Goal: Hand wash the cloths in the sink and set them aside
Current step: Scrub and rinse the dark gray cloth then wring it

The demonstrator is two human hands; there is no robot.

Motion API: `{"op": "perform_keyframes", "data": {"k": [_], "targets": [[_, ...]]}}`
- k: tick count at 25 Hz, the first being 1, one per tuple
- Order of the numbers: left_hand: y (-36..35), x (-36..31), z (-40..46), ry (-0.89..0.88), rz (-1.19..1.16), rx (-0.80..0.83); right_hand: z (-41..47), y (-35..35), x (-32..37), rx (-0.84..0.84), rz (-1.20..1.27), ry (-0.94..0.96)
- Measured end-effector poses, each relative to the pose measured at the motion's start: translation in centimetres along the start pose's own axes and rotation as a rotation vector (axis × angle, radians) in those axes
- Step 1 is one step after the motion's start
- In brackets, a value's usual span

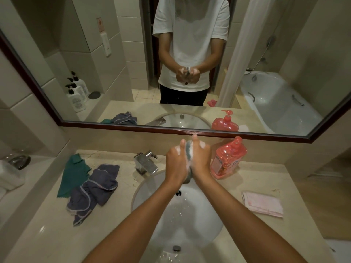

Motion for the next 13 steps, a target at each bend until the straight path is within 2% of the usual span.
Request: {"op": "perform_keyframes", "data": {"k": [3,8,13], "targets": [[-0.5,-0.1,-0.5,-0.035,0.048,0.027,0.5,0.9,0.3,-0.06,0.021,-0.016],[0.0,0.0,0.5,0.01,0.055,0.005,-2.5,0.4,0.1,0.052,0.027,0.088],[-0.7,-0.2,-0.7,0.037,0.071,0.022,0.2,0.9,1.5,0.014,0.022,0.117]]}}
Point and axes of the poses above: each hand's wrist, its own z-axis towards the middle knuckle, its own y-axis out of the back of the hand, x = y × z, the point moved 7 cm from there along z, towards the middle knuckle, and after that the axes turned 8 degrees about -x, right-handed, at the moved point
